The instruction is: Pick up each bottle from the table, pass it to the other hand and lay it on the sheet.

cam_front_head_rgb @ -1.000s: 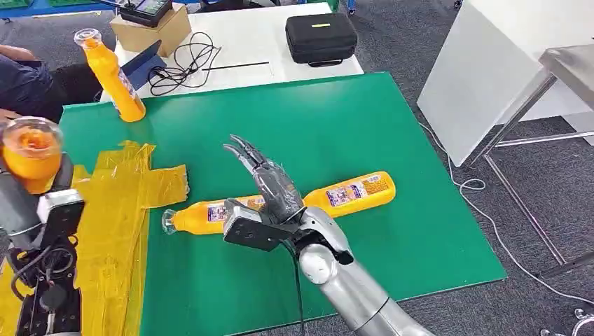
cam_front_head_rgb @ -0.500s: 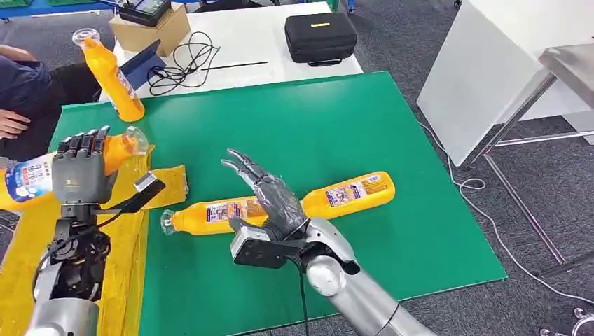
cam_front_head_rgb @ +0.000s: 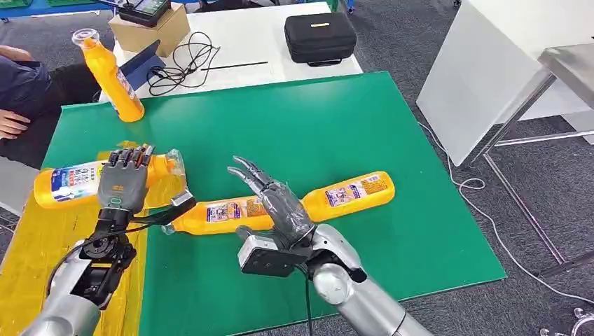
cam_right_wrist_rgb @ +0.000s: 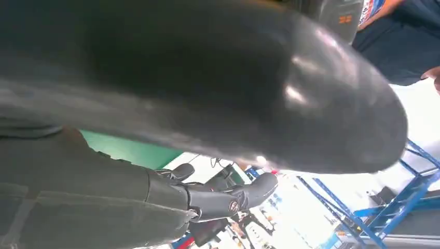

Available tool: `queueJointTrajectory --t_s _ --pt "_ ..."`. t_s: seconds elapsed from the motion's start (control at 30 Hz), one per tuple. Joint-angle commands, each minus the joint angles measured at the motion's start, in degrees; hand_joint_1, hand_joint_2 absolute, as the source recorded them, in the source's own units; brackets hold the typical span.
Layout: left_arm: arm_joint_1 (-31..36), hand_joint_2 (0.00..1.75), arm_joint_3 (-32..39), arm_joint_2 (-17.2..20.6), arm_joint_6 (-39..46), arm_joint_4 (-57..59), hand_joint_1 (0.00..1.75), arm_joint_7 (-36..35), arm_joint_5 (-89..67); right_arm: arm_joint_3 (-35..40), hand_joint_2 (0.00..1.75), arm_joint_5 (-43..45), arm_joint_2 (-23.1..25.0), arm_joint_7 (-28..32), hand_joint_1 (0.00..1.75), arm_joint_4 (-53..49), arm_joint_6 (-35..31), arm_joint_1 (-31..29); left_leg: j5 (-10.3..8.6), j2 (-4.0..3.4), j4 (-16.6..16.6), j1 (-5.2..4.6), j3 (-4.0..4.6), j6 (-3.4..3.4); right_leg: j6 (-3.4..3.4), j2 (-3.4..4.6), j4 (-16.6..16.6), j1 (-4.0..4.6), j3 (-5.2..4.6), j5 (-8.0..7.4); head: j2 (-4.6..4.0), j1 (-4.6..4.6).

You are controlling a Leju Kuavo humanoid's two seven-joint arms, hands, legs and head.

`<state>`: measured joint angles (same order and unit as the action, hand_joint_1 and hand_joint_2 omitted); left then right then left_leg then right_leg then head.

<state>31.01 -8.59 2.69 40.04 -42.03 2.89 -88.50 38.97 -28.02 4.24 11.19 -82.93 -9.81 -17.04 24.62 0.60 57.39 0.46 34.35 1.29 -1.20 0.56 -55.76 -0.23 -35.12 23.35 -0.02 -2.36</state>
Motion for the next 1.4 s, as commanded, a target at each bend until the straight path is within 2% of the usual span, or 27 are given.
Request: queueJointTrajectory --t_s 0.03,0.17,0.2,0.23,0.3,0.33,0.37,0.4,0.43,0.63,1.07,1.27,1.33,1.4 --pt "1.6 1.75 -5.0 0.6 0.0 6.9 1.75 0.1 -1.2 2.1 0.0 1.1 -3.2 -0.6 0.0 0.6 -0.1 -0.7 0.09 0.0 0.0 -0.01 -0.31 -0.03 0.01 -0.09 0.0 0.0 0.32 0.12 0.0 0.0" --pt "1.1 1.75 -5.9 0.5 0.0 9.3 1.75 0.6 -0.5 3.2 0.0 3.1 -3.5 0.0 0.0 2.6 0.5 -1.6 0.09 -0.05 -0.1 -0.04 -0.31 -0.02 0.0 -0.03 0.0 -0.03 0.31 0.1 0.0 0.0" --pt "1.3 1.75 -7.1 0.8 0.0 10.4 0.82 0.0 0.9 3.5 0.0 3.4 -3.5 0.2 0.0 3.1 0.5 -1.9 0.07 -0.07 -0.1 -0.04 -0.27 -0.02 0.0 0.0 0.0 -0.02 0.26 0.07 0.0 0.0" --pt "1.9 1.75 -7.6 0.8 0.0 13.0 0.0 -0.5 2.3 3.8 0.0 3.9 -3.6 0.2 0.0 3.5 0.3 -2.2 0.09 -0.07 -0.1 -0.03 -0.33 -0.03 0.0 -0.02 0.1 -0.01 0.32 0.1 0.0 0.0" --pt "2.6 1.75 -6.0 0.5 0.0 16.4 0.0 0.0 3.0 4.2 0.0 4.5 -3.9 0.2 0.0 4.0 0.3 -2.4 0.11 -0.05 -0.1 -0.04 -0.42 -0.04 0.01 -0.04 0.0 -0.02 0.42 0.13 0.0 0.0" --pt "2.9 0.0 -6.7 0.5 0.0 17.6 0.0 -0.5 3.0 4.2 0.0 5.2 -3.9 0.4 0.0 4.0 0.3 -2.4 0.1 -0.09 -0.1 -0.02 -0.33 -0.04 0.01 0.02 0.1 0.0 0.33 0.09 0.0 0.0" --pt "1.8 0.0 -19.5 3.9 -1.8 14.0 0.0 -5.3 13.0 4.8 0.0 5.1 -4.1 0.6 0.0 4.6 -0.5 -2.7 0.06 -0.06 -0.1 -0.03 -0.22 -0.03 0.01 0.0 0.0 -0.02 0.23 0.06 0.0 0.0" --pt "4.5 0.0 -17.0 2.3 0.0 20.8 0.0 -3.4 14.6 4.9 0.0 5.4 -4.3 0.4 0.0 4.7 -0.2 -2.8 0.04 -0.06 -0.1 -0.02 -0.15 -0.03 0.01 0.01 0.0 -0.02 0.16 0.04 0.0 0.02" --pt "4.7 0.0 -15.5 2.2 0.0 21.7 0.0 -3.0 14.7 5.1 0.0 5.5 -4.3 0.4 0.0 4.9 -0.1 -3.0 0.09 -0.03 0.0 0.01 -0.27 -0.04 0.02 -0.05 0.0 0.02 0.3 0.1 0.0 -0.02" --pt "4.0 0.0 -9.0 1.8 0.0 21.1 0.0 -1.0 15.1 6.1 0.0 6.0 -3.7 0.1 0.0 7.0 0.7 -4.8 0.1 -0.15 0.0 0.01 -0.23 -0.04 0.01 0.07 0.0 0.01 0.23 0.07 0.0 0.0" --pt "4.0 0.0 -8.6 1.6 0.0 21.0 0.0 -0.9 15.1 6.2 0.0 6.0 -3.7 0.1 0.0 6.9 0.7 -4.8 0.06 -0.01 0.0 -0.01 -0.14 -0.02 0.01 -0.01 0.0 0.0 0.18 0.06 0.0 0.0" --pt "3.1 0.0 0.9 0.8 0.0 18.5 0.0 2.4 15.5 6.5 0.0 6.2 -2.6 -0.2 0.0 7.7 1.2 -5.8 0.06 -0.05 0.0 0.01 -0.1 -0.03 0.01 0.03 0.0 0.02 0.14 0.04 0.0 0.0" --pt "4.2 0.0 9.4 -0.9 0.0 17.1 0.0 7.7 20.8 6.9 0.0 6.1 -1.8 -1.4 0.0 9.0 1.8 -7.4 0.09 -0.07 0.0 0.01 -0.13 -0.04 0.01 0.02 0.0 0.02 0.16 0.07 0.0 0.0" --pt "5.5 0.0 17.3 -2.8 0.0 15.5 0.0 16.0 27.3 7.3 0.0 5.9 -1.4 -2.1 0.0 11.2 2.3 -8.6 0.09 -0.02 0.1 0.02 -0.1 -0.04 0.01 -0.04 -0.1 0.03 0.15 0.09 0.0 0.0"
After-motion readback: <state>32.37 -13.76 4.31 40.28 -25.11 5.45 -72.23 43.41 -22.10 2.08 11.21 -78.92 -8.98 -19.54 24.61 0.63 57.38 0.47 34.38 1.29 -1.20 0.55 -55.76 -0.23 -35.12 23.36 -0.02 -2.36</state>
